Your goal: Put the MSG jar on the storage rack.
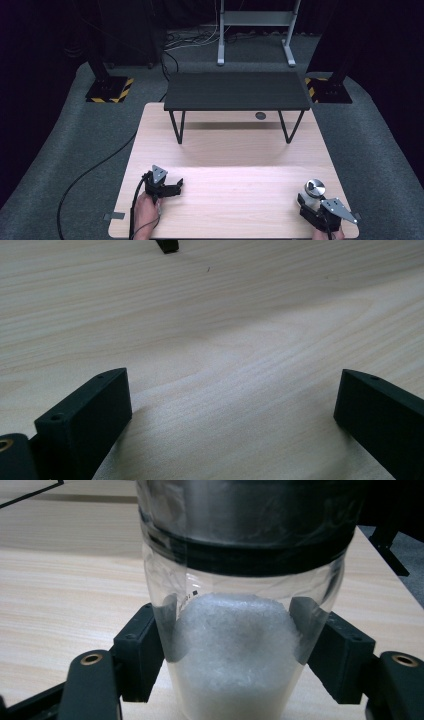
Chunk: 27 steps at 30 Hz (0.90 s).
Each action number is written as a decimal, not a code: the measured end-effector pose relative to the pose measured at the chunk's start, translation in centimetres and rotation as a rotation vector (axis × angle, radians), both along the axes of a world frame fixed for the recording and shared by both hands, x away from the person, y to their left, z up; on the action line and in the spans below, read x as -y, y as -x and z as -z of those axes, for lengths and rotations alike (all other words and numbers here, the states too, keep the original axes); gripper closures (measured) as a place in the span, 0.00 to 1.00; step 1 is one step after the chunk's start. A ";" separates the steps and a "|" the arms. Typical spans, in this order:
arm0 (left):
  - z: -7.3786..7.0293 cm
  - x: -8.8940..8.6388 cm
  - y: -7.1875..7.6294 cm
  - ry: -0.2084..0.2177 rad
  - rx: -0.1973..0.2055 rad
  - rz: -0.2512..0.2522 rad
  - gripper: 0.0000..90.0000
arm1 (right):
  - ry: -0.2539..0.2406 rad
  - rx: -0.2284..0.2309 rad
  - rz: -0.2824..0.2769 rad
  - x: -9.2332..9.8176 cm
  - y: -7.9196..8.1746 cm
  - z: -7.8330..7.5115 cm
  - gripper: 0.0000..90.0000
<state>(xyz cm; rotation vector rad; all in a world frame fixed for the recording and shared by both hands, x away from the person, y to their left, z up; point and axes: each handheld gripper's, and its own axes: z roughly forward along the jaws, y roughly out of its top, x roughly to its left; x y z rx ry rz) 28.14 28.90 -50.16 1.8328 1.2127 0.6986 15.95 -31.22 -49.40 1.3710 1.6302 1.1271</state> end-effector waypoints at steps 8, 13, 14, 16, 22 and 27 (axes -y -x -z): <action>0.0 0.0 0.0 0.000 0.000 0.000 0.02 | 0.003 0.012 -0.029 -0.2 -0.7 -2.6 0.33; 0.0 0.0 0.0 0.000 0.000 0.000 0.02 | 0.014 0.029 -0.068 -0.6 -1.7 -4.8 0.33; 0.0 0.0 0.0 0.000 0.000 0.000 0.02 | 0.017 0.034 -0.076 -0.7 -1.9 -5.2 0.33; 0.0 0.0 0.0 0.000 0.000 0.000 0.02 | 0.032 0.040 -0.092 -1.1 -2.5 -6.3 0.33; 0.0 0.0 0.0 0.000 0.000 0.000 0.02 | 0.058 0.081 -0.143 -2.2 -4.4 -9.6 0.33; 0.0 0.0 0.0 0.000 0.000 0.000 0.02 | 0.073 0.101 -0.190 -3.2 -6.1 -12.3 0.33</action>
